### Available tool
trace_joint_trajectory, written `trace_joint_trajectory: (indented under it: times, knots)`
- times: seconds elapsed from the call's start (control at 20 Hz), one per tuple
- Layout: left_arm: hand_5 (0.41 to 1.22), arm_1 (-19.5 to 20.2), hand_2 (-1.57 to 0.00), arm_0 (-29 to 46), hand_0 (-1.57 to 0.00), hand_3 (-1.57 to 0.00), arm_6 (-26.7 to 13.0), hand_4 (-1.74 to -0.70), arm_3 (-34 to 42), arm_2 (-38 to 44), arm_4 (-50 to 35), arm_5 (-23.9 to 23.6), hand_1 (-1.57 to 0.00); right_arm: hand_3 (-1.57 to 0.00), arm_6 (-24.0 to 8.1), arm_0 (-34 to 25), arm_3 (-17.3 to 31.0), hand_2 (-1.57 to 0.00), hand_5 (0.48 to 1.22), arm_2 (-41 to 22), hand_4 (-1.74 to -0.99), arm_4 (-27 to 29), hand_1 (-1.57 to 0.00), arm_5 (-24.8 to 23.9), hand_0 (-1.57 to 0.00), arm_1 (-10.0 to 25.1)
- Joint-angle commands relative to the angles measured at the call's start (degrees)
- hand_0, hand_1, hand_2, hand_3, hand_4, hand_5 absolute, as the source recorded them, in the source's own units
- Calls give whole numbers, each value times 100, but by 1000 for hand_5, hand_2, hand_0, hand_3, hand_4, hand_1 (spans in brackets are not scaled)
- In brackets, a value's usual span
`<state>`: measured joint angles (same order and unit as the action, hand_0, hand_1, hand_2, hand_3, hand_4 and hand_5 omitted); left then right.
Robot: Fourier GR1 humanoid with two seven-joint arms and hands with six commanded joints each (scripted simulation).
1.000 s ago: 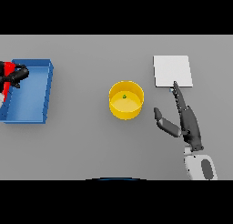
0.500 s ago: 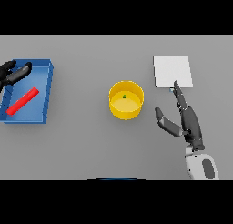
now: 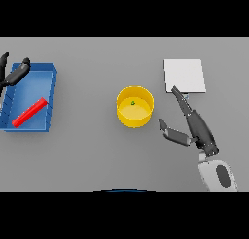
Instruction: Pick up the red beaker and tilt it to pour out 1 green nut into yellow bowl. Pick up the yellow bowl and place it on the metallic measuring scale.
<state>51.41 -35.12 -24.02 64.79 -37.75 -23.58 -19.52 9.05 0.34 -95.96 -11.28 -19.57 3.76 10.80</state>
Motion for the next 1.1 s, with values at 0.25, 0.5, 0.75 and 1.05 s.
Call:
trace_joint_trajectory:
  times: [0.25, 0.5, 0.75, 1.05]
  knots:
    - [665, -122, -4, 51, -5, -3, 132, -719, 7, 18, -100, 14, -4, 1, -254, -1276, 334, 1, 701, -1024, -1222, -1641, 1, 788, 1, 1042]
    - [680, -107, -1, 50, -1, 0, 139, -713, 73, -8, -107, 55, -1, 1, 42, -2227, 856, 1, 706, -1793, -1216, -2528, 1, 1301, 1, 1381]
    - [688, -34, 0, 118, 0, 1, 182, -722, 107, 74, -212, 92, 0, 1, 351, -2995, 1531, 1, 705, -2314, -1219, -2887, 1, 1817, 1, 1438]
    - [687, -33, 1, 217, 1, 1, 284, -724, 223, 102, -272, 46, 1, 1, 319, -3612, 2363, 1, 705, -2756, -1239, -3250, 1, 2054, 1, 1201]
